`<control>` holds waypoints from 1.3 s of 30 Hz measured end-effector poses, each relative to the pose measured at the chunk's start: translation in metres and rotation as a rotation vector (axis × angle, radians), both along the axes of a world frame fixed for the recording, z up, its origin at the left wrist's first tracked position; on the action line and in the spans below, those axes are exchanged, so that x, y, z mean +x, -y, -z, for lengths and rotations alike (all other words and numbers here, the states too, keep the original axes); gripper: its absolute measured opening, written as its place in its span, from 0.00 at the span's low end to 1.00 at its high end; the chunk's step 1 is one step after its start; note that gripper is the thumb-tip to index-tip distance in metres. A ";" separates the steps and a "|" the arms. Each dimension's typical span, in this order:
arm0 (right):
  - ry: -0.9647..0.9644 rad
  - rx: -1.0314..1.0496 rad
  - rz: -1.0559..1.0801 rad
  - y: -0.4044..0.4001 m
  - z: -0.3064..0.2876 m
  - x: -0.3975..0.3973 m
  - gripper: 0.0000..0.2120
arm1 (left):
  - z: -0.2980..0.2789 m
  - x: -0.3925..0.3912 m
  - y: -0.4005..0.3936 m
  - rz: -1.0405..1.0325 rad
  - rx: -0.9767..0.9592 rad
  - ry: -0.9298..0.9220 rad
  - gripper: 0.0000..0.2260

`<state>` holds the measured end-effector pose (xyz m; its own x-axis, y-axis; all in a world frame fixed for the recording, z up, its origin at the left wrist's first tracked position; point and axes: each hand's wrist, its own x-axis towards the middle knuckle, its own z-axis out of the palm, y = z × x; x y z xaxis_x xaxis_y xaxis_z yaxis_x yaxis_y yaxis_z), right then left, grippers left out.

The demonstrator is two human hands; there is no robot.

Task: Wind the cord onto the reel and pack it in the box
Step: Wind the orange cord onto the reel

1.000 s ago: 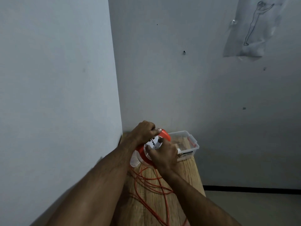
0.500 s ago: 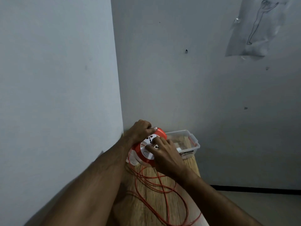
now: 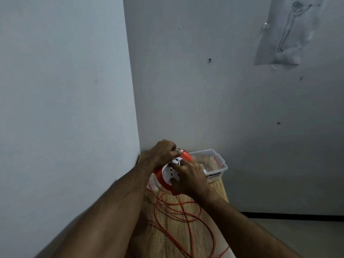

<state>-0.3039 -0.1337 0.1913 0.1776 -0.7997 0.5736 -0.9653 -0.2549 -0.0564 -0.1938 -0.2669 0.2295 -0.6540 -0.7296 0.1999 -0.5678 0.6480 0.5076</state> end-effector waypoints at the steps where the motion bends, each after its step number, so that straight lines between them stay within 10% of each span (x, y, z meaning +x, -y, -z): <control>1: 0.097 0.015 0.026 0.000 0.000 0.003 0.23 | 0.000 0.000 0.000 -0.006 0.005 -0.003 0.20; 14: 1.518 0.145 0.588 0.019 0.013 0.040 0.22 | -0.001 -0.008 -0.004 -0.004 -0.059 -0.011 0.22; 19: 0.826 -0.040 0.289 -0.002 0.004 0.028 0.11 | -0.003 0.000 0.003 -0.038 -0.019 -0.083 0.22; 24: -0.169 -0.044 0.083 -0.011 0.012 0.006 0.30 | -0.003 0.005 0.007 -0.031 -0.007 -0.054 0.20; 30: -0.217 0.082 0.172 -0.003 0.015 0.005 0.42 | 0.000 -0.001 0.002 -0.008 0.005 -0.064 0.18; 39: 0.163 0.119 0.111 0.000 0.003 0.009 0.28 | 0.003 -0.002 0.002 -0.014 -0.006 -0.036 0.19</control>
<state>-0.2951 -0.1338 0.1882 -0.0026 -0.8729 0.4879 -0.9629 -0.1295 -0.2369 -0.1959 -0.2688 0.2262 -0.6365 -0.7370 0.2275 -0.5582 0.6437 0.5235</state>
